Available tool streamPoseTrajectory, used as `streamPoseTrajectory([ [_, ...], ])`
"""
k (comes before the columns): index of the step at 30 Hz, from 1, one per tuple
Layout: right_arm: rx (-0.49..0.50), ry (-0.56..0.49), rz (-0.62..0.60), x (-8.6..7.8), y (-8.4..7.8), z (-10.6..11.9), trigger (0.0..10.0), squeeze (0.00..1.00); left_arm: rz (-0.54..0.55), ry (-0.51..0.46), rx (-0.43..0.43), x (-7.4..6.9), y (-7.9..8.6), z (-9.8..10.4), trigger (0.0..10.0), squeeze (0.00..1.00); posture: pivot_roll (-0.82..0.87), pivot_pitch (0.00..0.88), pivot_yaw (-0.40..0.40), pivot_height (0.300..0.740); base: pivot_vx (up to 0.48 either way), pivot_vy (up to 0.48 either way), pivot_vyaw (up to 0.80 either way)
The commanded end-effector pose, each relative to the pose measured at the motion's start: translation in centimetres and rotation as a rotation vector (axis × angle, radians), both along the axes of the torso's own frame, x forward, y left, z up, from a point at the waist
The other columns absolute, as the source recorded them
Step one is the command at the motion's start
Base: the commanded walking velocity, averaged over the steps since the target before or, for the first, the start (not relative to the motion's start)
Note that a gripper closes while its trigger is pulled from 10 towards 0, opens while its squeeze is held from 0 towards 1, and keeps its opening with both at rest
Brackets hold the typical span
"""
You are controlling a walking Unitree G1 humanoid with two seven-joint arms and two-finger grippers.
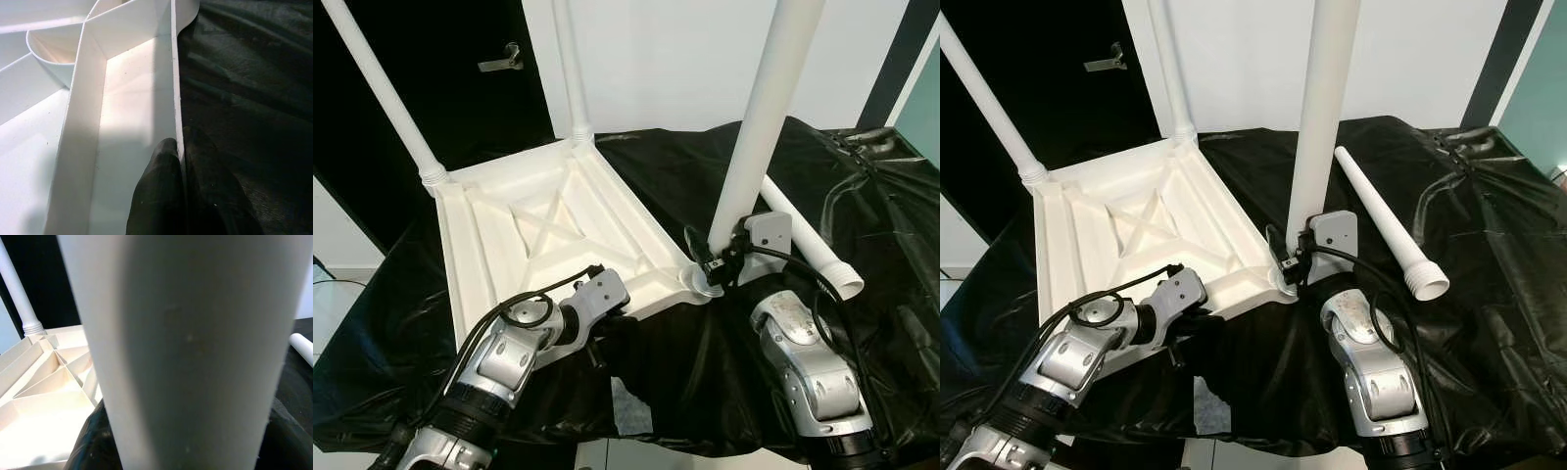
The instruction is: Building children table
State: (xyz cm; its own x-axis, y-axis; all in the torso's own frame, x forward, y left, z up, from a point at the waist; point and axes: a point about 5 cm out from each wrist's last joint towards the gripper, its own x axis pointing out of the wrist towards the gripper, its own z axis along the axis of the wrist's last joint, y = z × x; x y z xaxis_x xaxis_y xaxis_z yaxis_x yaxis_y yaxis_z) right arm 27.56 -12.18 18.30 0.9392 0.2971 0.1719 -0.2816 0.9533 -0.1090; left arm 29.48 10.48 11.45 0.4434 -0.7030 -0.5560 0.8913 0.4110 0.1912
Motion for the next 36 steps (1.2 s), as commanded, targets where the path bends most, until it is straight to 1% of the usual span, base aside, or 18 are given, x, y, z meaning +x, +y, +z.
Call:
streamPoseTrajectory([
  [1,-0.005,-0.016,0.009,0.2,0.1,0.3,10.0,0.0,0.279,-0.131,0.1,1.2,3.1,-0.1,10.0,0.81,0.02,0.0,0.074,0.74,0.0,0.0,0.0],
  [2,-0.005,-0.016,0.009,0.2,0.1,0.3,10.0,0.0,0.279,-0.131,0.1,1.2,3.1,-0.1,10.0,0.81,0.02,0.0,0.074,0.74,0.0,0.0,0.0],
  [3,-0.008,-0.016,0.009,0.2,0.0,0.3,10.0,0.0,0.233,-0.103,0.079,0.7,2.7,-0.2,10.0,1.0,0.02,0.0,0.074,0.74,0.0,0.0,0.0],
  [6,-0.011,-0.016,0.008,0.3,0.0,0.3,10.0,0.0,0.149,-0.075,0.052,-0.2,2.1,-0.1,10.0,1.0,0.02,0.0,0.074,0.74,0.0,0.0,0.0],
  [9,-0.016,-0.018,0.008,0.3,-0.1,0.3,10.0,0.0,0.111,-0.065,0.038,-0.6,1.8,-0.1,10.0,1.0,0.02,0.0,0.075,0.74,0.0,0.0,0.0],
  [10,-0.019,-0.022,0.008,0.4,-0.1,0.4,10.0,0.0,0.067,-0.051,0.006,-1.0,1.4,0.2,10.0,0.0,0.02,0.0,0.074,0.74,0.0,0.0,0.0],
  [12,-0.025,-0.031,0.007,0.8,-0.2,0.7,10.0,0.0,-0.019,-0.022,-0.096,-2.0,0.5,1.2,10.0,0.0,0.02,0.0,0.075,0.74,0.0,0.0,0.0],
  [13,-0.025,-0.031,0.007,0.8,-0.2,0.7,10.0,0.0,-0.019,-0.022,-0.096,-2.0,0.5,1.2,10.0,0.0,0.02,0.0,0.075,0.74,0.0,0.0,0.0],
  [15,-0.027,-0.037,0.007,1.2,-0.3,0.9,10.0,0.0,-0.074,-0.003,-0.17,-2.6,-0.1,2.1,10.0,0.0,0.02,0.0,0.075,0.74,0.0,0.0,0.0],
  [16,-0.027,-0.037,0.007,1.2,-0.3,0.9,10.0,0.0,-0.074,-0.003,-0.17,-2.6,-0.1,2.1,10.0,0.0,0.02,0.0,0.075,0.74,0.0,0.0,0.0],
  [17,-0.032,-0.041,0.008,1.5,-0.3,1.0,10.0,0.0,-0.089,-0.003,-0.203,-2.8,-0.3,2.5,10.0,0.0,0.02,0.0,0.077,0.74,0.0,0.0,0.0],
  [22,-0.035,-0.052,0.006,2.4,-0.2,1.5,10.0,0.0,-0.079,-0.068,-0.262,-2.8,-0.4,3.6,10.0,0.0,0.03,0.0,0.071,0.74,0.0,0.0,0.0],
  [25,0.001,-0.038,-0.015,3.1,-0.2,1.2,10.0,0.0,-0.023,-0.138,-0.307,-2.4,0.0,4.5,10.0,0.0,0.04,0.0,0.064,0.74,0.0,0.0,0.0],
  [27,0.015,-0.03,-0.019,3.2,-0.2,1.1,10.0,0.0,-0.01,-0.146,-0.316,-2.4,0.1,4.6,10.0,0.0,0.04,0.0,0.064,0.74,0.0,0.0,0.0],
  [31,0.044,0.068,-0.031,3.4,-0.2,-1.4,10.0,0.0,-0.001,-0.156,-0.338,-2.7,0.3,5.0,10.0,0.0,0.05,0.0,0.062,0.74,0.0,0.0,0.0],
  [32,0.044,0.068,-0.031,3.4,-0.2,-1.4,10.0,0.0,-0.001,-0.156,-0.338,-2.7,0.3,5.0,10.0,0.0,0.05,0.0,0.062,0.74,0.0,0.0,0.0],
  [33,0.033,0.116,-0.021,3.4,0.0,-2.8,10.0,0.0,0.0,-0.164,-0.344,-2.7,0.2,5.2,10.0,0.0,0.05,0.0,0.061,0.74,0.0,0.0,0.0],
  [36,0.023,0.148,-0.01,3.3,0.2,-3.6,10.0,0.0,0.006,-0.18,-0.345,-2.7,0.1,5.3,10.0,0.0,0.05,0.0,0.061,0.74,0.0,0.0,0.0],
])
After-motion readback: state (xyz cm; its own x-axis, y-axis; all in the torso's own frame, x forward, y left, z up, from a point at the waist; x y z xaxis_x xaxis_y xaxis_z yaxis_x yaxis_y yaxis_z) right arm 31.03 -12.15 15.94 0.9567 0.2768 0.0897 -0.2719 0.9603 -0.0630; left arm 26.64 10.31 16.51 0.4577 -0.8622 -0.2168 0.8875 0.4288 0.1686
